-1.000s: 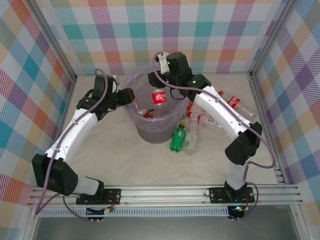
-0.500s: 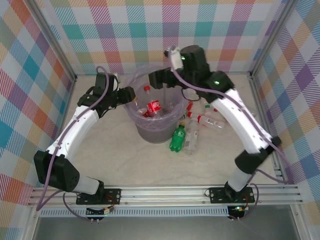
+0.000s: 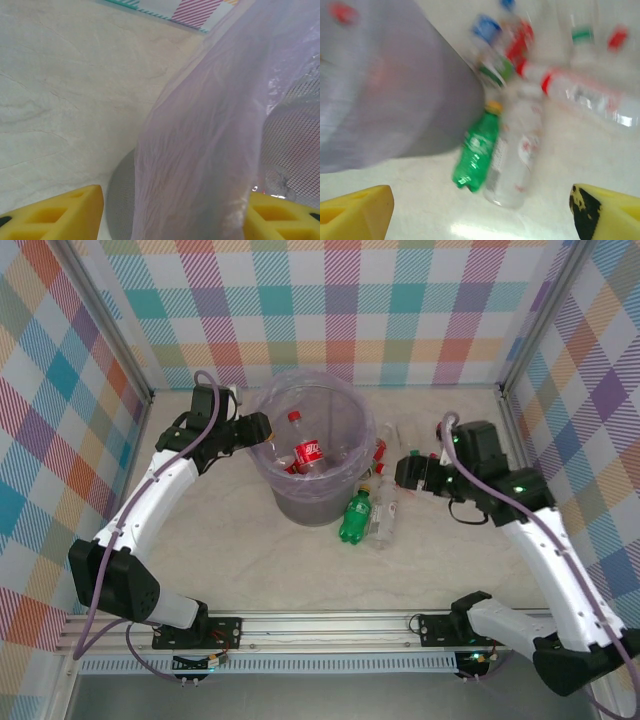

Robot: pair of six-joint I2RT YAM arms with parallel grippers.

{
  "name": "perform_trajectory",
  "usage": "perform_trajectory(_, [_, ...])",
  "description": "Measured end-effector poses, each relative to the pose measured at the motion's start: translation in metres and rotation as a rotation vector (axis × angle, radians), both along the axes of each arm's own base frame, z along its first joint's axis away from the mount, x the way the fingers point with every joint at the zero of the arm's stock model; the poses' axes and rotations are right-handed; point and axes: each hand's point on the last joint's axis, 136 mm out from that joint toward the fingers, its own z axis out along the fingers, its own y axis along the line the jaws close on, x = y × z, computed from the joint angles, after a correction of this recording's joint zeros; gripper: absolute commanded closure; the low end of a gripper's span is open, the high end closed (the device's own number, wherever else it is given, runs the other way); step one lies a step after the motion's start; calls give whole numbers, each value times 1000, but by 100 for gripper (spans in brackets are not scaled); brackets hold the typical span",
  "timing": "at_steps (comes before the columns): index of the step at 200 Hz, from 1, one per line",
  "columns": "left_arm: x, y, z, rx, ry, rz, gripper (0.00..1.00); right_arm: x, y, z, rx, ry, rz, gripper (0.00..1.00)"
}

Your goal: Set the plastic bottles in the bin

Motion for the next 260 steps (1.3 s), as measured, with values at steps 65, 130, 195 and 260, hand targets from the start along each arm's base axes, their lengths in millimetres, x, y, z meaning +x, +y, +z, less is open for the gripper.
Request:
perform_trajectory(65, [-3,6,-1,23,-6,15,39,27,14,-99,118,208,-53,11])
perform_trajectory(130, [-2,6,-1,40,-14,4,39,61,42,-135,238,230,-79,6])
perform_trajectory(195, [-2,10,0,67,-26,4,38,87,68,-152,175,235,-69,3])
perform_trajectory(260, [-2,9,0,69,-29,2,38,73,39,-171,34,281,-146,2])
